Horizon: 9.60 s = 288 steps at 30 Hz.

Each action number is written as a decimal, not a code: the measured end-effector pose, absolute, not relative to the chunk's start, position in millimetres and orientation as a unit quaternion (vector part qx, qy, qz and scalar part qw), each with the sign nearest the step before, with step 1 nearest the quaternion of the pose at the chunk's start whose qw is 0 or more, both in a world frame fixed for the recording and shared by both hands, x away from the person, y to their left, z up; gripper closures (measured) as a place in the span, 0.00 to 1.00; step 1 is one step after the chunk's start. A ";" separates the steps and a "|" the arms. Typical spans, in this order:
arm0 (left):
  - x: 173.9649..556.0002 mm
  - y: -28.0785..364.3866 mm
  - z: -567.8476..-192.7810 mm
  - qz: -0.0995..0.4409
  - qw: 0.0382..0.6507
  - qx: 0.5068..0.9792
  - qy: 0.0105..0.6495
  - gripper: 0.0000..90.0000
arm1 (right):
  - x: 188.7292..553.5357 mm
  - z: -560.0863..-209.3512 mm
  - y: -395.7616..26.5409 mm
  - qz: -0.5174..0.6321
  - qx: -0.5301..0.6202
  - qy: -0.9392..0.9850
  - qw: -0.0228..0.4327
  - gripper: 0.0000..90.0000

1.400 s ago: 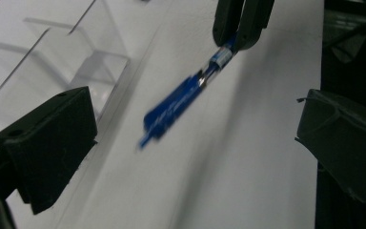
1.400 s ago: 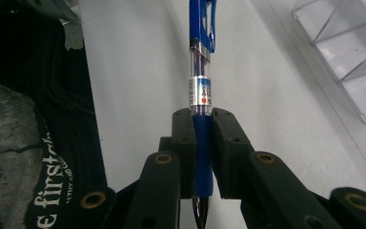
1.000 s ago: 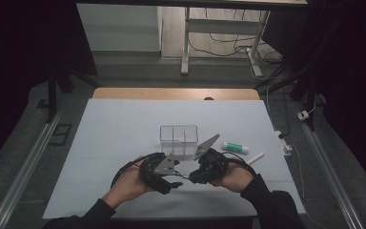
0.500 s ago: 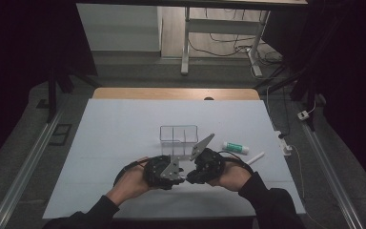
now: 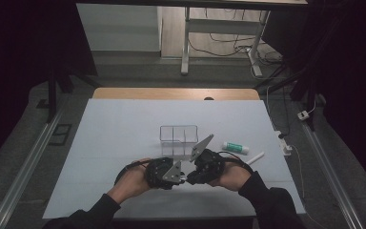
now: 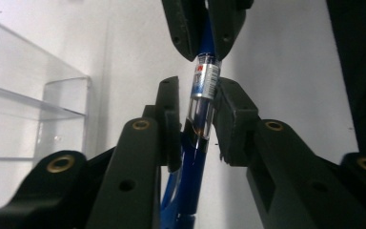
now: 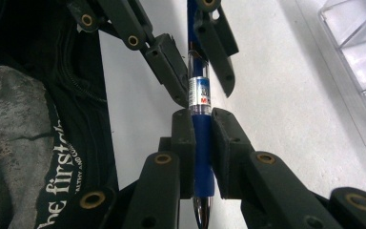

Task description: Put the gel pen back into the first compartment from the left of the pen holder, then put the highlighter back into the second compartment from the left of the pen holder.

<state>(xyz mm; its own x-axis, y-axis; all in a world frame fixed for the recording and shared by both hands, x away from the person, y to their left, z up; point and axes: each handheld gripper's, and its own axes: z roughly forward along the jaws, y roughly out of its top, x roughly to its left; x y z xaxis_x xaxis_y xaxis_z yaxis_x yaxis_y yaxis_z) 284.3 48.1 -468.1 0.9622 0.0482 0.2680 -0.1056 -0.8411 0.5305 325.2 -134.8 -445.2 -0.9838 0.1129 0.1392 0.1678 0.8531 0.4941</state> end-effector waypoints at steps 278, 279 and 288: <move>187.9 257.4 -478.3 0.108 0.386 0.797 0.452 0.02 | 415.9 -501.9 -383.7 -0.266 -0.461 -0.827 -0.180 1.00; 187.9 257.4 -478.3 0.107 0.385 0.797 0.452 0.02 | 415.4 -501.9 -383.0 -0.265 -0.460 -0.828 -0.179 1.00; 187.9 257.0 -478.3 0.107 0.384 0.799 0.450 0.02 | 405.6 -501.3 -372.0 -0.269 -0.458 -0.834 -0.153 1.00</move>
